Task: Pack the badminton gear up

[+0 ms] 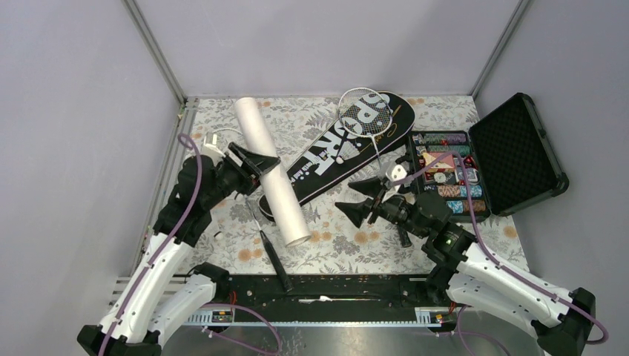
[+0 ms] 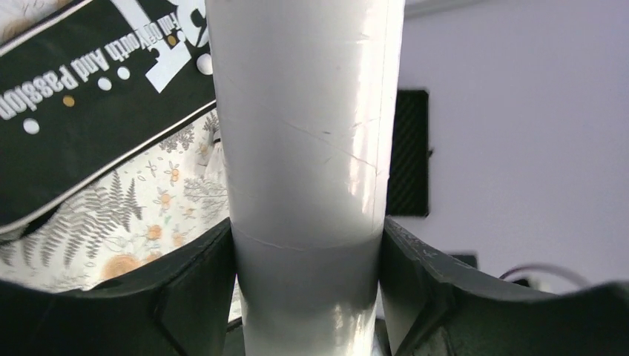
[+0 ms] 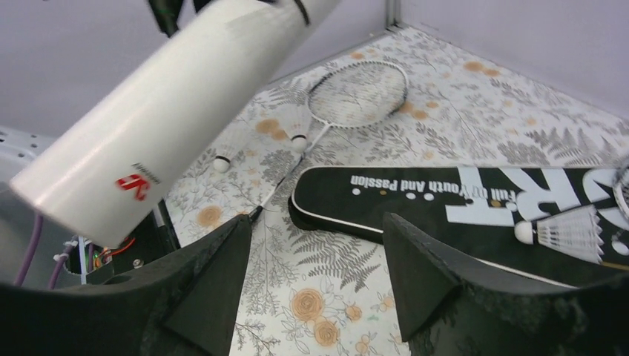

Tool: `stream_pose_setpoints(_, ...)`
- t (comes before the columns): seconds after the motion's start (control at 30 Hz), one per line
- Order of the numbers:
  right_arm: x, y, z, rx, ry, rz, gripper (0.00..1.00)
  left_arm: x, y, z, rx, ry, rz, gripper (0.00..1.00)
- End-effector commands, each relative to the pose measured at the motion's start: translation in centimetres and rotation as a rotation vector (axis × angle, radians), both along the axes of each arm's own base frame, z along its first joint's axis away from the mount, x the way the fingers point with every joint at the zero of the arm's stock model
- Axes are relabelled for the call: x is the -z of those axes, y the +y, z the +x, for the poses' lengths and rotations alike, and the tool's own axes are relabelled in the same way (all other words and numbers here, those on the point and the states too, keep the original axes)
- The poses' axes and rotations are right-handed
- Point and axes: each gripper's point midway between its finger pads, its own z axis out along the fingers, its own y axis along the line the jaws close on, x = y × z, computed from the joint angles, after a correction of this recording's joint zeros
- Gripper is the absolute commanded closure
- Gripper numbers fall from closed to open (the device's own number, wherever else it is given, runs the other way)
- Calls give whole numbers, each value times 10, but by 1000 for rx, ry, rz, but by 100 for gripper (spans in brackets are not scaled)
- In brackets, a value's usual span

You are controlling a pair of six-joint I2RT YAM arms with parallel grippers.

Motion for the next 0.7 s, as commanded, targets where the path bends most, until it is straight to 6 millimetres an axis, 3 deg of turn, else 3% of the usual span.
stream_pose_setpoints(0.0,-36,6,-11,-30,-186,118,32,-17,20,25,-268,67,-335,53)
stream_pose_setpoints(0.13,-30,14,-25,-79,-139,183,45,-1,24,31,-343,150,-494,54)
stream_pose_setpoints(0.23,-26,18,-33,-116,-92,240,51,5,32,34,-400,167,-506,56)
stream_pose_setpoints(0.37,-24,22,-40,-147,-28,276,52,11,48,36,-497,174,-477,57)
stream_pose_setpoints(0.5,-28,23,-35,-112,45,340,52,18,57,36,-553,184,-498,58)
stream_pose_setpoints(0.67,-27,38,-26,-101,164,341,53,30,61,36,-583,199,-504,59)
